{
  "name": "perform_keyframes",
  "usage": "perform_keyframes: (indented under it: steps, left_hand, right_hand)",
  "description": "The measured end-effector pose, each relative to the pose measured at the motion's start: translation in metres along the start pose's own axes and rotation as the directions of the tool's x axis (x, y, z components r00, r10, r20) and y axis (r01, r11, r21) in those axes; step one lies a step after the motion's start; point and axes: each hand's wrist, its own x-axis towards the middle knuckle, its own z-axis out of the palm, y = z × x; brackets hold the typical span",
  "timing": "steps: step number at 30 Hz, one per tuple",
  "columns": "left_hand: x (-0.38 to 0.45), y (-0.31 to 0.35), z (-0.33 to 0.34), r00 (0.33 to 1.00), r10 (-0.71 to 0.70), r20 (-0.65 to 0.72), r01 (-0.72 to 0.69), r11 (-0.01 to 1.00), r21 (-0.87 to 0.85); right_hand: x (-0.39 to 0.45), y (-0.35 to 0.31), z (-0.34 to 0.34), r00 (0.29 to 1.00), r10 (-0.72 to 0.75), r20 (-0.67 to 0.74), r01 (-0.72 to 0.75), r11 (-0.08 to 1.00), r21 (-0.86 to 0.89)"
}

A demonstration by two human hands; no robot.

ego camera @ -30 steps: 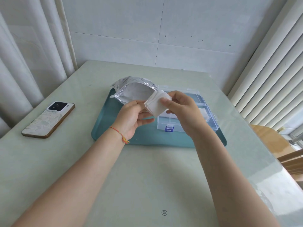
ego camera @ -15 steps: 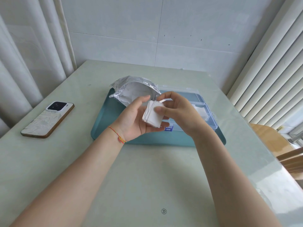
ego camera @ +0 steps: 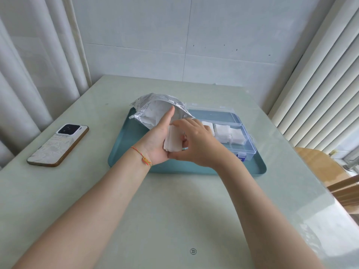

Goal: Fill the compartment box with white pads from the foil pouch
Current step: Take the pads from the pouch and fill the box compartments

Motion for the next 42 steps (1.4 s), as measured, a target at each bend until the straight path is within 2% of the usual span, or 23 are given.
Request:
perform_keyframes:
  steps: [9, 14, 19, 24, 31, 35, 39, 42]
  left_hand:
    - [0.001, 0.016, 0.020, 0.999, 0.008, -0.052, -0.006, 0.999, 0.039]
    - [0.009, 0.019, 0.030, 0.995, 0.026, -0.099, -0.017, 0.996, 0.086]
    - [0.010, 0.016, 0.041, 0.998, 0.059, -0.021, -0.055, 0.985, 0.166]
    - [0.012, 0.017, 0.043, 0.995, 0.088, -0.040, -0.080, 0.982, 0.170]
    - [0.012, 0.014, 0.041, 1.000, 0.016, 0.018, -0.019, 0.981, 0.194]
    - [0.016, 0.014, 0.035, 0.999, 0.042, 0.009, -0.043, 0.986, 0.163]
    - [0.015, 0.014, 0.031, 0.996, 0.059, 0.065, -0.069, 0.984, 0.162]
    - [0.013, 0.016, 0.025, 0.998, 0.055, 0.035, -0.060, 0.982, 0.177]
  right_hand:
    - [0.005, -0.001, -0.017, 0.995, -0.069, -0.073, 0.066, 0.997, -0.046]
    - [0.002, 0.005, -0.028, 0.997, -0.041, -0.058, 0.037, 0.997, -0.063]
    - [-0.001, 0.010, -0.035, 0.994, -0.032, -0.109, 0.027, 0.998, -0.056]
    - [-0.002, 0.010, -0.036, 0.998, -0.049, -0.041, 0.050, 0.999, 0.007]
    - [-0.002, 0.015, -0.038, 0.999, -0.015, -0.046, 0.014, 0.999, -0.031]
    - [-0.002, 0.013, -0.036, 0.998, -0.054, -0.044, 0.052, 0.998, -0.035]
    - [0.002, 0.011, -0.035, 0.998, -0.037, -0.046, 0.038, 0.999, 0.019]
    - [0.006, 0.008, -0.030, 0.999, -0.030, -0.016, 0.031, 0.995, 0.094]
